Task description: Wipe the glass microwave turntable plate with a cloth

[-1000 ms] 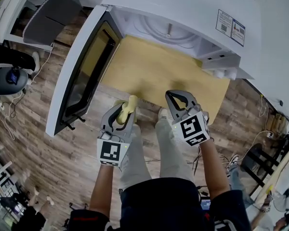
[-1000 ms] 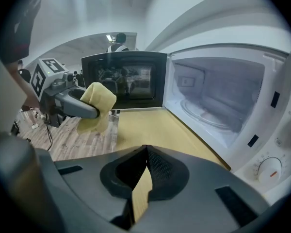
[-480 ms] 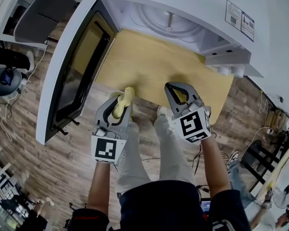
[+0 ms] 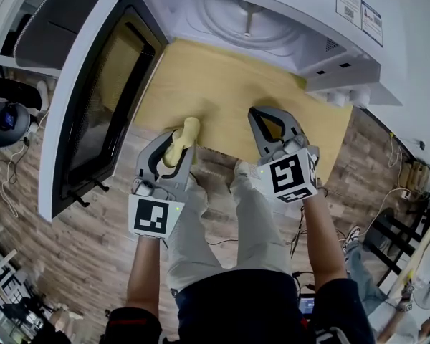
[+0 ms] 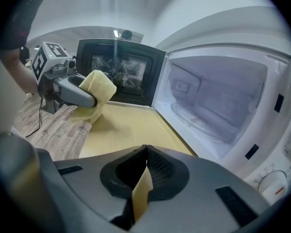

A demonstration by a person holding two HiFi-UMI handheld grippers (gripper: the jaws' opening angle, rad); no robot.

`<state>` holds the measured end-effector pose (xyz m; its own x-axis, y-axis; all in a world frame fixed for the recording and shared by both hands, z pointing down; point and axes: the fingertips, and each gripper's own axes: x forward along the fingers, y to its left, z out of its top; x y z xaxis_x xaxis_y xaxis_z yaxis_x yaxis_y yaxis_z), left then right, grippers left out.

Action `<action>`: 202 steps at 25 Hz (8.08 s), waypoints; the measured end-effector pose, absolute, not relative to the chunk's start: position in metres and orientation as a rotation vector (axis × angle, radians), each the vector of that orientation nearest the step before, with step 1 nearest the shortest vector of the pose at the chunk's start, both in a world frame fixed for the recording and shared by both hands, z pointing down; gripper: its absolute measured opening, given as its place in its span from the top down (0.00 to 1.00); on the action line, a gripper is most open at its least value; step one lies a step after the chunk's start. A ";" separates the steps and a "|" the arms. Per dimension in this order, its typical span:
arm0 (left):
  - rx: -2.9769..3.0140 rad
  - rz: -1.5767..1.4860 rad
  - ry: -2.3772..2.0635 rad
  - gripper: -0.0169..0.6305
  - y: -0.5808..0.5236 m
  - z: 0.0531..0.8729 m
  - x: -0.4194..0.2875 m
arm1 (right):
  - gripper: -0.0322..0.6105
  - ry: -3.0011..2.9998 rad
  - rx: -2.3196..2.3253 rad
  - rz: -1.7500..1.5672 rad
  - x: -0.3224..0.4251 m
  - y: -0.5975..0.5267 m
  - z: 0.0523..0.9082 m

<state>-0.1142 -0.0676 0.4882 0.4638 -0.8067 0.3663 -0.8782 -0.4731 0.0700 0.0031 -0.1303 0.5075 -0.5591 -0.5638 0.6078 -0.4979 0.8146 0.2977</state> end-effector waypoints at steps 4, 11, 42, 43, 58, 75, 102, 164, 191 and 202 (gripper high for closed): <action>2.509 0.398 -1.457 0.78 -0.075 0.486 -0.112 | 0.94 -2.274 0.805 -0.159 0.006 -0.141 0.509; 2.573 0.346 -1.490 0.78 -0.096 0.481 -0.110 | 0.94 -2.284 0.851 -0.215 0.006 -0.159 0.513; 2.782 0.227 -1.610 0.78 -0.207 0.449 -0.102 | 0.52 -2.144 0.985 -0.541 -0.010 -0.228 0.494; 2.789 0.229 -1.610 0.78 -0.210 0.448 -0.102 | 0.52 -2.138 0.986 -0.544 -0.010 -0.229 0.494; 2.852 0.208 -1.536 0.78 -0.228 0.453 -0.088 | 0.52 -2.082 0.993 -0.579 -0.015 -0.243 0.503; 2.928 0.432 -1.579 0.76 -0.279 0.431 -0.068 | 0.52 -2.029 0.972 -0.641 -0.014 -0.243 0.507; 3.069 0.607 -1.388 0.76 -0.307 0.439 -0.011 | 0.52 -2.041 0.928 -0.660 -0.018 -0.240 0.508; 2.819 0.830 -1.677 0.76 -0.328 0.452 -0.054 | 0.52 -2.045 0.911 -0.676 -0.018 -0.239 0.508; 3.116 0.917 -1.166 0.76 -0.307 0.456 0.022 | 0.52 -2.015 0.909 -0.705 -0.017 -0.240 0.510; 3.163 0.896 -1.125 0.76 -0.305 0.455 0.023 | 0.52 -2.001 0.912 -0.712 -0.016 -0.240 0.511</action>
<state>0.0230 -0.3047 0.4548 0.6667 -0.6576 0.3508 -0.4887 -0.7411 -0.4603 -0.0164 -0.2402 0.5107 -0.4142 -0.7993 0.4354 -0.3448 0.5805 0.7376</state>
